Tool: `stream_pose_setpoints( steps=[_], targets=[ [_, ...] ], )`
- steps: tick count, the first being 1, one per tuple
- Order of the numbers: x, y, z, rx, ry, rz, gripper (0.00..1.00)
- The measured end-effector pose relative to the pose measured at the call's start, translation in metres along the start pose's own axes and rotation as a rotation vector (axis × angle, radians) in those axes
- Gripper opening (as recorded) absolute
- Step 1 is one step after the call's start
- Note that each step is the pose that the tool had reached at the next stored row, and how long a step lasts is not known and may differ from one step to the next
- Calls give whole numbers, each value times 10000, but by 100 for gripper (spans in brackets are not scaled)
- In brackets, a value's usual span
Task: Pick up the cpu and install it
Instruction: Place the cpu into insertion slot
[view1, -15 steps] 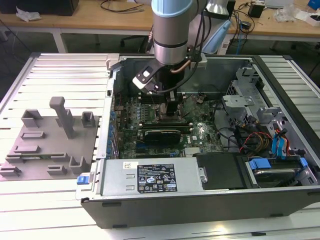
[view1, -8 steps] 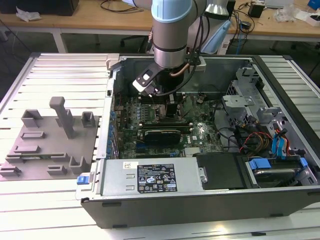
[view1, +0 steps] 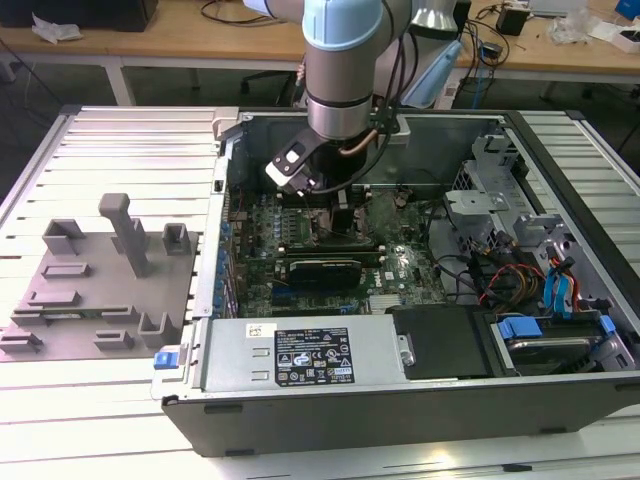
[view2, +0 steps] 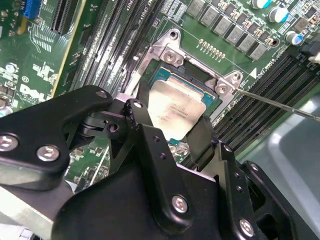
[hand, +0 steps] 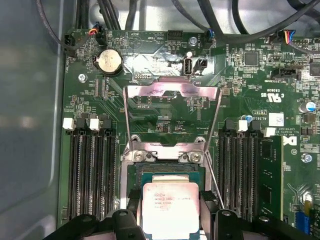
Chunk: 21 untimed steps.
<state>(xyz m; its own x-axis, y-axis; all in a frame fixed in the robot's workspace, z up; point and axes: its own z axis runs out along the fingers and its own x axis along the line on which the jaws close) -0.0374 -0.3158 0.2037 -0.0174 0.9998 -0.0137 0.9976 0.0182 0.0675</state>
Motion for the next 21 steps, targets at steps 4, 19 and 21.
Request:
stream_pose_setpoints(
  steps=[4,19,21],
  targets=[
    [0,-2,23,1,-4,35,55],
    [13,4,53,-3,25,-159,55],
    [12,3,57,-2,49,-135,55]
  ],
)
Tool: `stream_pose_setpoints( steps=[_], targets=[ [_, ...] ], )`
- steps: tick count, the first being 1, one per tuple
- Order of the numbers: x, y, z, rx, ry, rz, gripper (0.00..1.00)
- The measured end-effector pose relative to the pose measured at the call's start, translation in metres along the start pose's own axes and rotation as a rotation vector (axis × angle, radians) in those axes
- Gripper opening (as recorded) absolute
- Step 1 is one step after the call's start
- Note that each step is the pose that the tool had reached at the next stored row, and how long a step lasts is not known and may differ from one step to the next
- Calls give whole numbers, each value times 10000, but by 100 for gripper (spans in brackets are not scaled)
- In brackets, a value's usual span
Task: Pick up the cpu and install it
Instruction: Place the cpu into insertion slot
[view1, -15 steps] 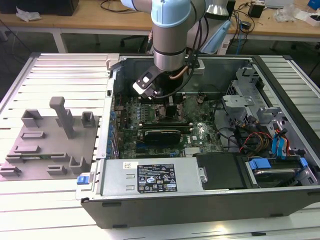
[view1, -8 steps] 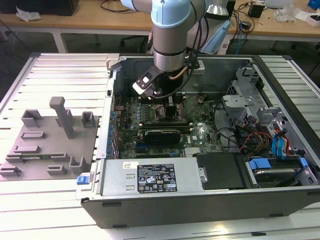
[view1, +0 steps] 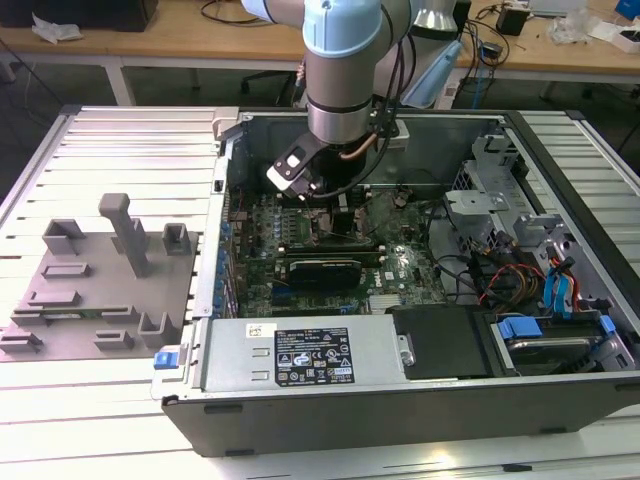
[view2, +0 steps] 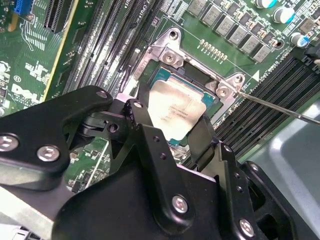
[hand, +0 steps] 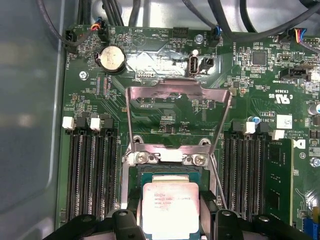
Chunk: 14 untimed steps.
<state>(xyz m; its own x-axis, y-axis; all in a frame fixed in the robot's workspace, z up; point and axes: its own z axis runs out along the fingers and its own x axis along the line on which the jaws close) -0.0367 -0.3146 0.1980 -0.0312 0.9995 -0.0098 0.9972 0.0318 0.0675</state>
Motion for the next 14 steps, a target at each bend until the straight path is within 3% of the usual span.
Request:
stream_pose_setpoints(
  steps=[2,14],
  targets=[
    [0,0,4,-3,50,49,55],
    [0,5,13,-2,88,249,55]
  ],
)
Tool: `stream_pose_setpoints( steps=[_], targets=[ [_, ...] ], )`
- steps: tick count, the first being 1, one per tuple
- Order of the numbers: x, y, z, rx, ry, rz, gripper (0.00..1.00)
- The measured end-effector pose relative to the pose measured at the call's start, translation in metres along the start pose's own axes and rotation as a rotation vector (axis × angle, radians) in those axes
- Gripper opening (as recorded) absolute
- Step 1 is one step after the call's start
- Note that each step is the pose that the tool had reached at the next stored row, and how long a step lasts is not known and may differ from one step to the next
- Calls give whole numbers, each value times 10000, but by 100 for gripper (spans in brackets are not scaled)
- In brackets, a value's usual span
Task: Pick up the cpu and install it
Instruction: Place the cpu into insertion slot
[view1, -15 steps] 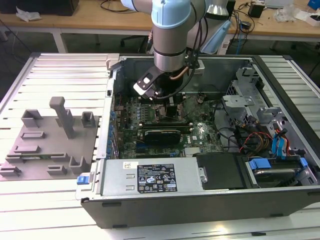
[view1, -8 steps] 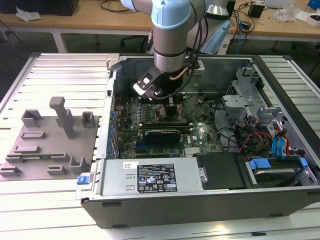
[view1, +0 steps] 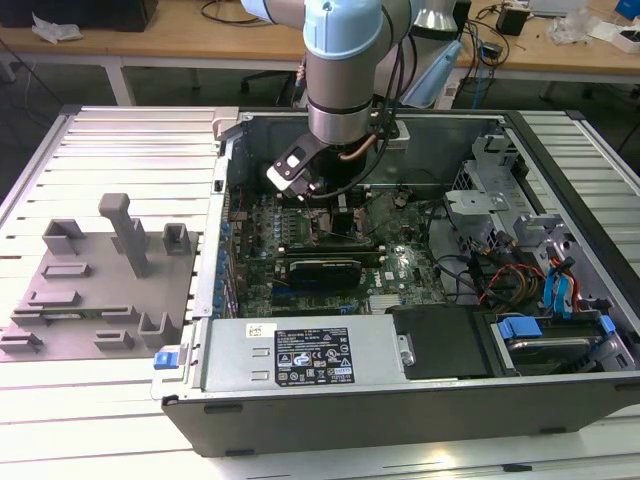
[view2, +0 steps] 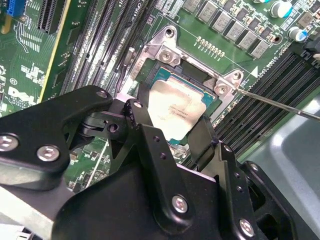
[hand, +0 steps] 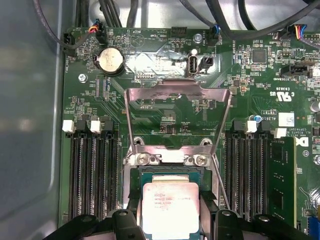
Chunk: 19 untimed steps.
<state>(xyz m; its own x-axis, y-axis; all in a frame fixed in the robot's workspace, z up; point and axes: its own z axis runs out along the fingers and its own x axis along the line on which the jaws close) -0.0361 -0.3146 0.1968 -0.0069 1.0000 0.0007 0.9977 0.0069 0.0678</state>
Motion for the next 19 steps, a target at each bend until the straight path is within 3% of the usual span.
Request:
stream_pose_setpoints(
  steps=[19],
  targets=[
    [-9,4,7,4,-6,168,55]
  ],
)
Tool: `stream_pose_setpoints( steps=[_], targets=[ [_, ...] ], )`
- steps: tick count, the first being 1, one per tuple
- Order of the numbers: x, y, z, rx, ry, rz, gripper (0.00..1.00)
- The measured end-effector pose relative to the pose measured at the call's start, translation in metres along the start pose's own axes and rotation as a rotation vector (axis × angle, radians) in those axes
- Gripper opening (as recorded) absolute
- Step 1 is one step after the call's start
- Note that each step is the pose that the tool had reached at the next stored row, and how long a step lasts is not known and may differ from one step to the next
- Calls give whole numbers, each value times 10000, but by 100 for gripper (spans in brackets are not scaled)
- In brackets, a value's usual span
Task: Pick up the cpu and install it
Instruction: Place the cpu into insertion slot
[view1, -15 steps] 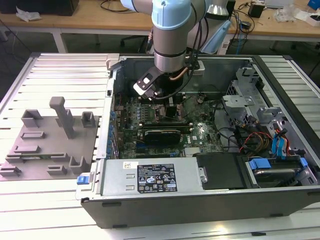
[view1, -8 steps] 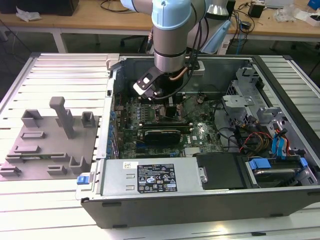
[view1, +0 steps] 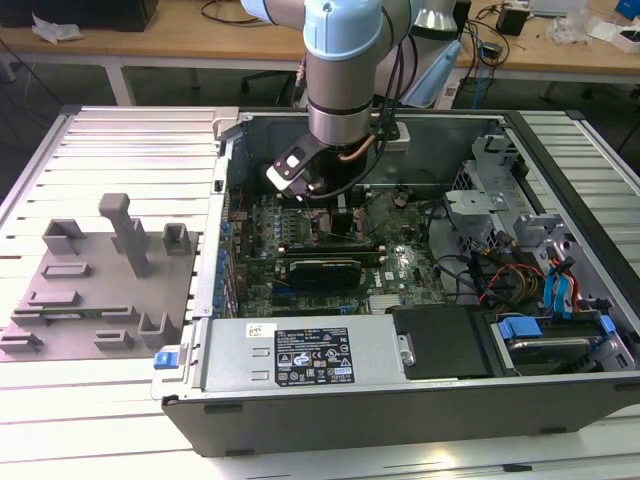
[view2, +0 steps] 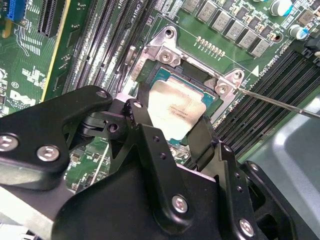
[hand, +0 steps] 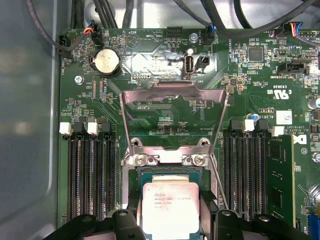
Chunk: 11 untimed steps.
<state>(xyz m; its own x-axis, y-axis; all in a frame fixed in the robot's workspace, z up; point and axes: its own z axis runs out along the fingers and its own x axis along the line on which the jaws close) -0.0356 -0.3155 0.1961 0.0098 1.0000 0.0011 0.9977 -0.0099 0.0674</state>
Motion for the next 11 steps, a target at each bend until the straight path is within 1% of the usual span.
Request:
stream_pose_setpoints(
  steps=[4,11],
  targets=[
    [0,12,1,-3,-1,2,55],
    [0,14,4,-3,-2,2,55]
  ],
)
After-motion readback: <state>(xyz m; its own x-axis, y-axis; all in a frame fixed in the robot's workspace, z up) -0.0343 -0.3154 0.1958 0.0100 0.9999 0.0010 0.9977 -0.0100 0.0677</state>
